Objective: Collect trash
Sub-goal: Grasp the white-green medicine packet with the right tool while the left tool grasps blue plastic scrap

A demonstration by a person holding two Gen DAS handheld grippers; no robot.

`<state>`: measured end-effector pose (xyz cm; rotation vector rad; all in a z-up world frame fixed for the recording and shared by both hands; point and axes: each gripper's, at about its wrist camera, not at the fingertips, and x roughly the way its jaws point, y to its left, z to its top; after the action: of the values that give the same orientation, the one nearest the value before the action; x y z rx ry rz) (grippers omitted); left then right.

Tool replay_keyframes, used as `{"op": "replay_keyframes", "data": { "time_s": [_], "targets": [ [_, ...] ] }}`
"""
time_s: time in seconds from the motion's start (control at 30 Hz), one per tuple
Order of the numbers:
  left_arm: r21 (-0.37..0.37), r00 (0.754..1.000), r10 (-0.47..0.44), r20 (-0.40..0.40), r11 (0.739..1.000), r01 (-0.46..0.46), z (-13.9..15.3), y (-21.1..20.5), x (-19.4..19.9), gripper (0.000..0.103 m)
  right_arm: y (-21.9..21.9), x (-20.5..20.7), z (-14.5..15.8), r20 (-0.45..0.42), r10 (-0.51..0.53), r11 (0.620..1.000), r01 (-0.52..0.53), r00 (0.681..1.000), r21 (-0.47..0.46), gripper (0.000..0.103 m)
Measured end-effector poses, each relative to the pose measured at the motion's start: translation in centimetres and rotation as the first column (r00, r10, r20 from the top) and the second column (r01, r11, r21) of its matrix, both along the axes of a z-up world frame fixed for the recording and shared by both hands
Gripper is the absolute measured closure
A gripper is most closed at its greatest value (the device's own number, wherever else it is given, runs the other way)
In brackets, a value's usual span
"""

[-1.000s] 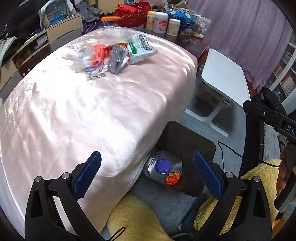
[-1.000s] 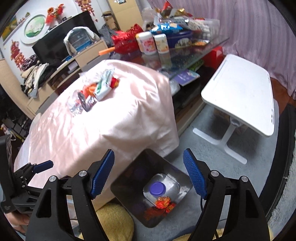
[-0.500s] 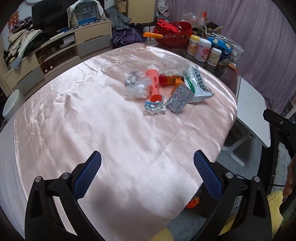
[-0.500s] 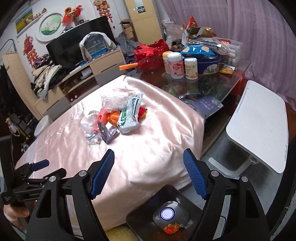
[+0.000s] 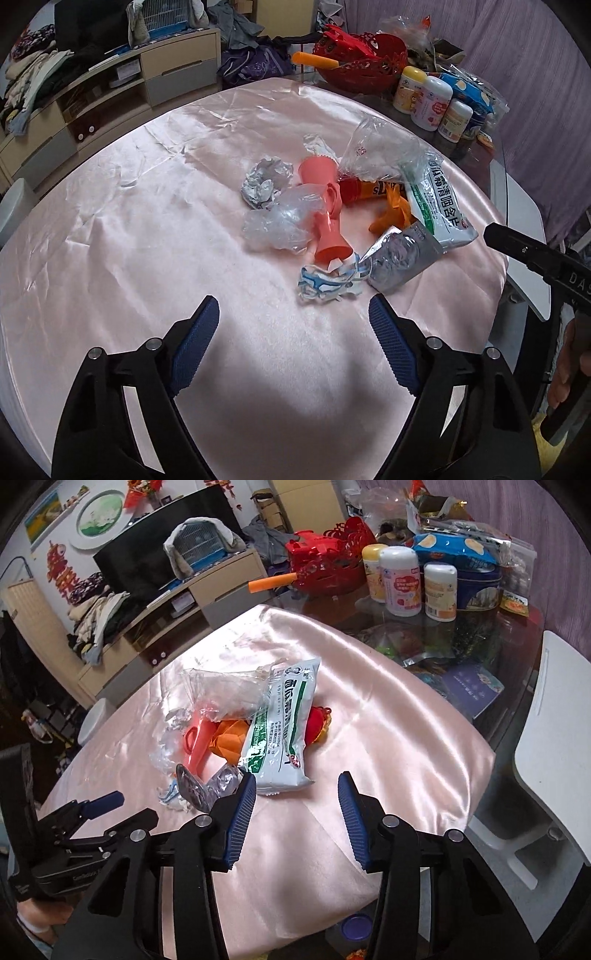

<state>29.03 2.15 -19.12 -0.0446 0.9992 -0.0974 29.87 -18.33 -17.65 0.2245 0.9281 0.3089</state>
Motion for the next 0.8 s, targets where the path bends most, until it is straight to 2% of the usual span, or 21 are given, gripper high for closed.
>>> {"op": "replay_keyframes", "data": {
  "time_s": [0.2,0.3,0.43,0.47,0.6,0.67,0.8],
  "targets": [
    [-0.003,0.999,-0.027,-0.017,1.0,0.027,-1.0,-1.1,1.8,0.032,0.6,1.3,-1.3,-0.027,0.007,1.0,-0.007,1.0,0.006,0.056],
    [-0.019,0.999,-0.032,-0.032,0.999,0.031,-1.6,-1.3,2.6,0.042,0.5,1.7,-1.7,-0.036,0.008,1.0,-0.007,0.999,0.028,0.057],
    [-0.04,0.998,-0.044,-0.047,0.998,0.042,-2.1,-1.5,2.9,0.06,0.5,2.0,-2.1,-0.046,0.02,0.999,-0.018,0.999,0.049,0.081],
    [-0.041,0.998,-0.049,-0.048,0.998,0.047,-2.2,-1.6,2.9,0.066,0.6,1.9,-2.1,-0.047,0.025,0.999,-0.023,0.999,0.05,0.082],
    [-0.038,0.997,-0.058,-0.048,0.998,0.057,-2.2,-1.9,2.8,0.075,0.9,1.9,-1.8,-0.039,0.041,0.998,-0.039,0.998,0.045,0.091],
    [-0.037,0.997,-0.059,-0.047,0.998,0.058,-2.1,-1.8,2.6,0.085,1.2,1.9,-1.7,-0.032,0.055,0.998,-0.054,0.998,0.026,0.093],
    [-0.029,0.997,-0.062,-0.04,0.998,0.061,-1.6,-1.7,2.1,0.093,1.8,1.5,-1.0,-0.013,0.076,0.997,-0.076,0.997,0.0,0.094]
  ]
}}
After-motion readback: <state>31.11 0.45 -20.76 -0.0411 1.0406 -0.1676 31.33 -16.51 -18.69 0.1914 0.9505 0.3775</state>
